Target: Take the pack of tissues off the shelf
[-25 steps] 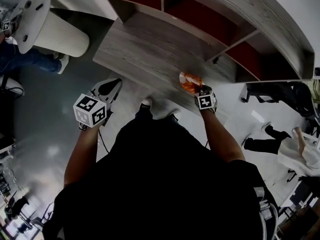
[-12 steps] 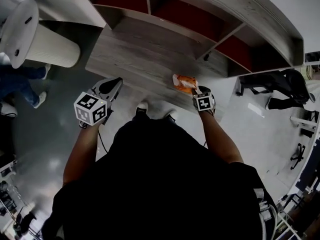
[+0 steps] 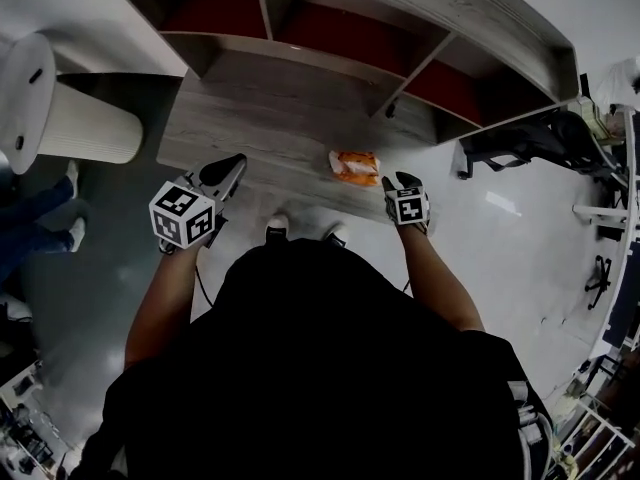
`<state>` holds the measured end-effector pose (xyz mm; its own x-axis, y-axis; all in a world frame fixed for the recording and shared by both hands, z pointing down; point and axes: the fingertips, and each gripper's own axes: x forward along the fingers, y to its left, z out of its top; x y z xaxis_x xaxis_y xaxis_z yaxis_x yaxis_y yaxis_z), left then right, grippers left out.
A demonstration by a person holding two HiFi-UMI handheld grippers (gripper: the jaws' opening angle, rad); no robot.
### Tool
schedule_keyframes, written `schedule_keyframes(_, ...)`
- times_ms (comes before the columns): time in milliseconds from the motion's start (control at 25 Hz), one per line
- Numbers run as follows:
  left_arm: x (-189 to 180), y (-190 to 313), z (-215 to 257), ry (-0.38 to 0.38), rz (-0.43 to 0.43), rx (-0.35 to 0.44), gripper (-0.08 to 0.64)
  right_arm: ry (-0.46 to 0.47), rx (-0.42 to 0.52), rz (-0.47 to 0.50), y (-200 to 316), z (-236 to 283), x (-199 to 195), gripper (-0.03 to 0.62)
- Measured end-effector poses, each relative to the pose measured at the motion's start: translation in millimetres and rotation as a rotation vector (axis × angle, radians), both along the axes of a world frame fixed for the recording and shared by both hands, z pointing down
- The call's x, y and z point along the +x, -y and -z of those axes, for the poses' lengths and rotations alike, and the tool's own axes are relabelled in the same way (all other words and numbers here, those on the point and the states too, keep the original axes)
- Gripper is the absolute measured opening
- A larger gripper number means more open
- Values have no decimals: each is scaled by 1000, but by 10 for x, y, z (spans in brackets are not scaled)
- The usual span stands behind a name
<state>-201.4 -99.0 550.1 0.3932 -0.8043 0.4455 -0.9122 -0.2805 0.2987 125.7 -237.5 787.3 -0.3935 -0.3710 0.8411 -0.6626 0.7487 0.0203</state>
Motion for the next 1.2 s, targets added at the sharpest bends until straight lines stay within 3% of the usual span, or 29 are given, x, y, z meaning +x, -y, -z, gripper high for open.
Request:
schedule_keyframes(360, 98, 219, 78, -25, -91, 39, 18, 76, 49, -110, -40, 466, 148, 153)
schedule_keyframes(800, 260, 431, 186, -54, -208, 72, 18, 145, 139, -264, -192, 1009, 431, 63)
schedule_keyframes(1200, 447, 513, 163, -67, -299, 73, 18, 264, 265, -357, -302, 1759, 509, 41)
